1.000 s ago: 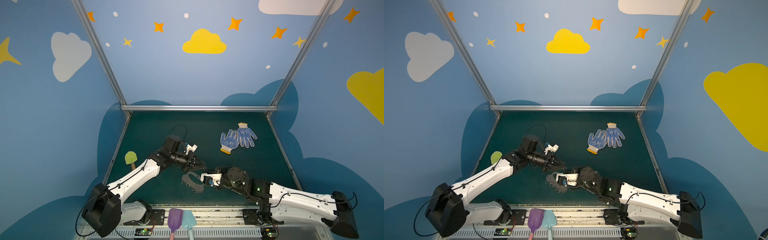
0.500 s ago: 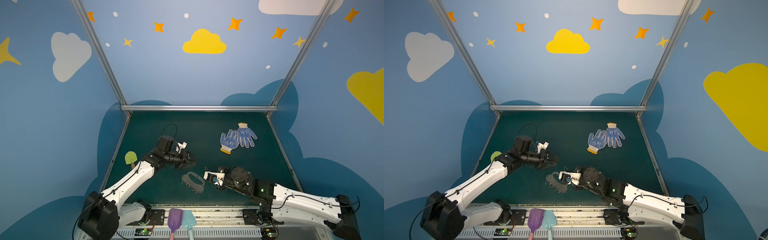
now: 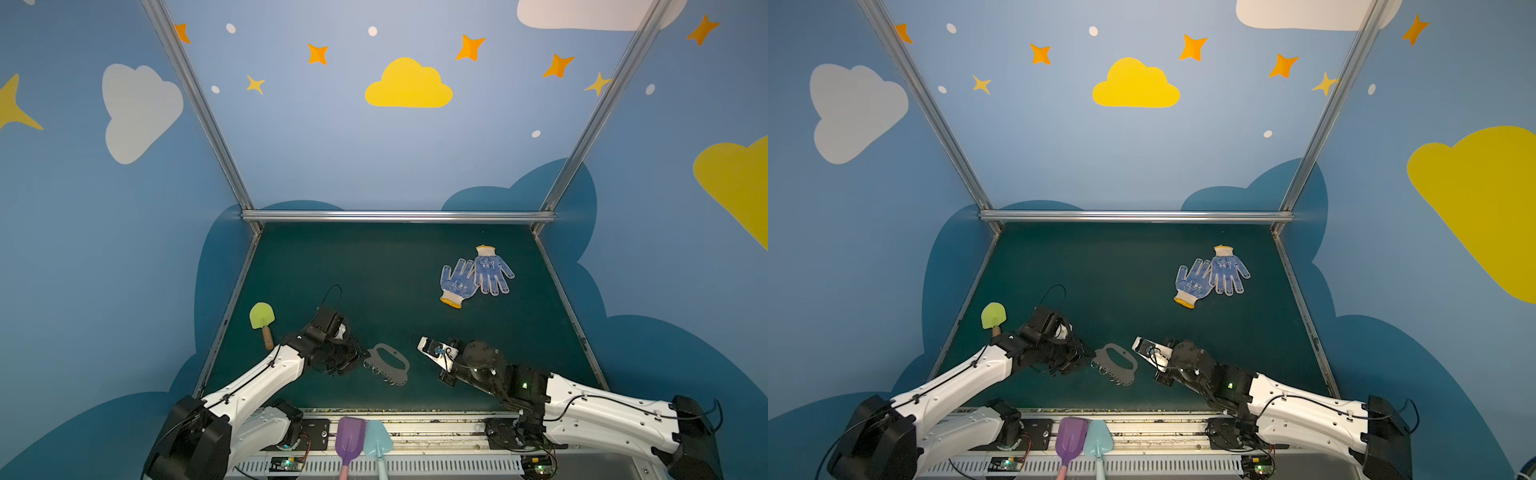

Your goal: Put the keys on the keyring

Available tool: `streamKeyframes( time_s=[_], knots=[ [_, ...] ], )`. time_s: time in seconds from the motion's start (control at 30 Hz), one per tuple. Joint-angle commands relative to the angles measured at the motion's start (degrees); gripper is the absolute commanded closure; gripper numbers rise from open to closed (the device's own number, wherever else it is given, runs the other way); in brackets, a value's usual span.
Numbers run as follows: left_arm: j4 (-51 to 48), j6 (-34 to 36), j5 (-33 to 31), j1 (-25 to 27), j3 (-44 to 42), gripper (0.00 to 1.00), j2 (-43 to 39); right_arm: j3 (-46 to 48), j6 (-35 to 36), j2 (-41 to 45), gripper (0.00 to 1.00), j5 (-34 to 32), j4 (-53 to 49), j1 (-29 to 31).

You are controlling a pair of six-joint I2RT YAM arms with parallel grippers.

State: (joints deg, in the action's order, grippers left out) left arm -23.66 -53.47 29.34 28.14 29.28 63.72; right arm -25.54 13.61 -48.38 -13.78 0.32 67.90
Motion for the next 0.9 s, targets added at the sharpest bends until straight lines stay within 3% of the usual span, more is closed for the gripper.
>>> streamKeyframes(
  time_s=[0.0,0.13,0.53,0.87],
  knots=[
    [5.21,0.55,-1.14,1.18,-0.08,0.55,3.36,0.74,-2.70,-0.79,1.00,1.00,2.18,-0.39],
    [6.16,3.20,-0.97,2.71,2.41,0.55,9.09,1.20,-2.85,-1.10,1.00,1.32,3.71,-0.43],
    [5.12,5.31,-0.77,6.35,7.11,0.72,17.54,2.46,-3.41,1.41,1.00,0.64,2.63,-0.93],
    [-2.57,9.48,-4.17,7.13,9.26,0.68,16.26,3.15,-3.95,3.02,1.00,0.64,2.23,-1.29]
  ],
)
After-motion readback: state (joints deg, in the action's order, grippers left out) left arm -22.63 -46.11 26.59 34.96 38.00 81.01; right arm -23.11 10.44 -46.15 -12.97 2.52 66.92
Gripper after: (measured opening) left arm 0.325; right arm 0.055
